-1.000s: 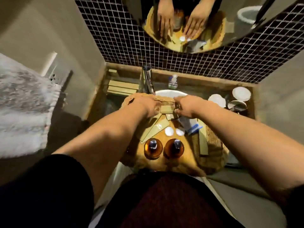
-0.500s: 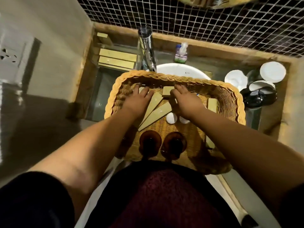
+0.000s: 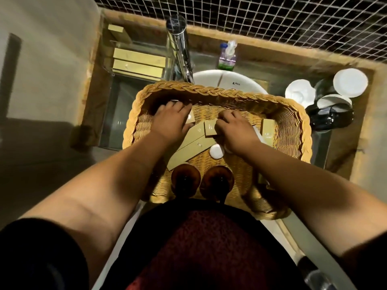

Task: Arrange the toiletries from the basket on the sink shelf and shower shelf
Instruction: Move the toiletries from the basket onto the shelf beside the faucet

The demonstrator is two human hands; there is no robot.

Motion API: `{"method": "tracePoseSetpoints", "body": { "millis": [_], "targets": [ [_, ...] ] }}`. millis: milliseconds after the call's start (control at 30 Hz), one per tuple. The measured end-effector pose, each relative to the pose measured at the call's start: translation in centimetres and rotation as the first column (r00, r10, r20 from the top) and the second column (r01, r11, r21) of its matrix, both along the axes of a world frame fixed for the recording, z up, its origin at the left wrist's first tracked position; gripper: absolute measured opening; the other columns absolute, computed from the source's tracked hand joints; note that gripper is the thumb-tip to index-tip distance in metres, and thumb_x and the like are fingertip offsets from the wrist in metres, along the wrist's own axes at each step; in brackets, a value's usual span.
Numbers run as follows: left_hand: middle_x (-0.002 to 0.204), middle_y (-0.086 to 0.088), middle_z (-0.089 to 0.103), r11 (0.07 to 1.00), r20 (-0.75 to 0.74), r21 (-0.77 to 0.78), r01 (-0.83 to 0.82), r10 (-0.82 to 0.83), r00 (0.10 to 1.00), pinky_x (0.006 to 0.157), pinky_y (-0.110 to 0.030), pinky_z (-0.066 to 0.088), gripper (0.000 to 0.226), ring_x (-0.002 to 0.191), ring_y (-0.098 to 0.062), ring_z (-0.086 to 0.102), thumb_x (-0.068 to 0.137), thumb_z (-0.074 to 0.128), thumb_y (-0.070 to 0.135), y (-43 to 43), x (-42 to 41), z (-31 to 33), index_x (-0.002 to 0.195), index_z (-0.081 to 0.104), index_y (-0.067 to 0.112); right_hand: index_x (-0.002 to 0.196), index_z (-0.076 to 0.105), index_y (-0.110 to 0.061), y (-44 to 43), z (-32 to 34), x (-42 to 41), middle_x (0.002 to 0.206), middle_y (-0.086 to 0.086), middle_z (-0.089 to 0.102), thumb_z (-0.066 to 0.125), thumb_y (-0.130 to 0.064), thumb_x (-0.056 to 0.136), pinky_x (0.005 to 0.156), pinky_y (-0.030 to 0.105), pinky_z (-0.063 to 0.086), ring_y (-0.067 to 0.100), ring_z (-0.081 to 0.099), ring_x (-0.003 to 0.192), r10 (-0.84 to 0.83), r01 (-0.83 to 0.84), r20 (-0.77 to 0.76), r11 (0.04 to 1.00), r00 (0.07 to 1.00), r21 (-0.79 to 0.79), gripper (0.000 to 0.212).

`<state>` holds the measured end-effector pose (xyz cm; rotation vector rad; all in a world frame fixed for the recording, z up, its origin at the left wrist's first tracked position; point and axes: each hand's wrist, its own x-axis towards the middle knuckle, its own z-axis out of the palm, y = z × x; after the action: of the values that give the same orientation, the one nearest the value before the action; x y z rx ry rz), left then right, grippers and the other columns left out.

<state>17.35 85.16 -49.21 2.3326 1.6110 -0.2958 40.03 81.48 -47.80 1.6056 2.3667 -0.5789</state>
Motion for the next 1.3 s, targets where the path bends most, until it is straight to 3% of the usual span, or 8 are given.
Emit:
{"method": "tracePoseSetpoints", "body": {
  "millis": [367, 567, 633, 733, 833, 967, 1133, 1300],
  "targets": [
    [0.145, -0.006, 0.045, 0.966, 0.078, -0.105, -0.234, 0.243, 0.967, 0.102, -0.046, 0.043, 0.069, 0.132, -0.031, 0.042, 0.090, 0.059, 0.059, -1.7, 0.4, 0.1, 0.149, 0.040, 0.027, 0.129, 0.055, -0.024, 1.2, 1.5, 0.4, 0.145, 0.000, 0.046, 0.085, -0.021, 0.061, 0.100, 0.049, 0.038, 0.032, 0.035, 0.131, 0.055, -0.056, -0.022, 0.997, 0.998, -0.045, 0.074],
    [0.143, -0.008, 0.041, 0.958, 0.064, -0.100, -0.270, 0.277, 0.959, 0.087, -0.046, 0.050, 0.068, 0.127, -0.034, 0.044, 0.090, 0.059, 0.059, -2.0, 0.0, -0.1, 0.148, 0.030, 0.039, 0.099, 0.070, -0.020, 1.1, 1.6, -1.2, 0.162, 0.003, 0.022, 0.080, -0.019, 0.074, 0.101, 0.052, 0.043, 0.033, 0.025, 0.143, -0.020, 0.024, -0.079, 0.999, 0.997, 0.049, 0.026],
    [0.144, -0.009, 0.036, 0.955, 0.068, -0.108, -0.277, 0.285, 0.956, 0.086, -0.046, 0.051, 0.064, 0.128, -0.034, 0.042, 0.091, 0.058, 0.056, -2.1, 0.0, 0.0, 0.147, 0.032, 0.040, 0.098, 0.071, -0.020, 0.6, 1.3, -1.7, 0.156, 0.007, 0.033, 0.074, -0.029, 0.078, 0.101, 0.050, 0.038, 0.033, 0.032, 0.138, -0.077, 0.084, -0.076, 0.992, 0.994, 0.097, 0.022],
    [0.145, -0.012, 0.032, 0.946, 0.087, -0.136, -0.295, 0.308, 0.948, 0.094, -0.047, 0.049, 0.063, 0.130, -0.035, 0.039, 0.094, 0.057, 0.049, -2.1, 0.1, 0.0, 0.150, 0.034, 0.033, 0.107, 0.063, -0.020, -0.2, 1.0, -2.9, 0.138, 0.008, 0.046, 0.056, -0.046, 0.082, 0.098, 0.049, 0.036, 0.030, 0.040, 0.126, -0.227, 0.238, -0.120, 0.967, 0.966, 0.087, 0.036],
    [0.149, -0.011, 0.027, 0.904, 0.133, -0.195, -0.381, 0.410, 0.902, 0.104, -0.047, 0.045, 0.074, 0.135, -0.033, 0.035, 0.093, 0.062, 0.046, -1.6, 0.3, 0.3, 0.154, 0.027, 0.025, 0.114, 0.059, -0.020, -0.2, 0.8, -3.9, 0.135, 0.007, 0.047, 0.058, -0.056, 0.085, 0.097, 0.048, 0.039, 0.029, 0.043, 0.123, -0.226, 0.236, -0.093, 0.965, 0.970, 0.111, 0.047],
    [0.153, -0.010, 0.020, 0.898, 0.152, -0.261, -0.356, 0.402, 0.903, 0.113, -0.047, 0.039, 0.090, 0.138, -0.036, 0.034, 0.085, 0.075, 0.042, -0.8, 0.0, 0.6, 0.156, 0.024, 0.020, 0.112, 0.060, -0.019, 0.1, 0.7, -3.6, 0.135, 0.003, 0.050, 0.072, -0.033, 0.082, 0.098, 0.041, 0.043, 0.027, 0.043, 0.124, -0.211, 0.226, -0.215, 0.973, 0.954, 0.049, 0.035],
    [0.150, -0.008, 0.022, 0.901, 0.182, -0.264, -0.343, 0.396, 0.900, 0.107, -0.044, 0.042, 0.094, 0.134, -0.034, 0.042, 0.080, 0.079, 0.046, -0.4, -0.5, 0.2, 0.155, 0.025, 0.023, 0.134, 0.050, -0.015, 0.3, 0.7, -1.8, 0.148, 0.009, 0.039, 0.080, -0.017, 0.075, 0.104, 0.042, 0.044, 0.031, 0.039, 0.133, -0.292, 0.282, -0.263, 0.956, 0.920, -0.077, 0.066],
    [0.146, -0.007, 0.027, 0.900, 0.154, -0.243, -0.363, 0.405, 0.901, 0.102, -0.045, 0.048, 0.089, 0.128, -0.034, 0.046, 0.079, 0.077, 0.047, -0.5, 0.2, 0.1, 0.152, 0.030, 0.026, 0.134, 0.053, -0.020, 0.6, 0.4, -0.9, 0.145, 0.000, 0.042, 0.085, -0.015, 0.067, 0.099, 0.040, 0.048, 0.025, 0.042, 0.131, -0.319, 0.296, -0.249, 0.947, 0.914, -0.125, 0.075]
  ]
}}
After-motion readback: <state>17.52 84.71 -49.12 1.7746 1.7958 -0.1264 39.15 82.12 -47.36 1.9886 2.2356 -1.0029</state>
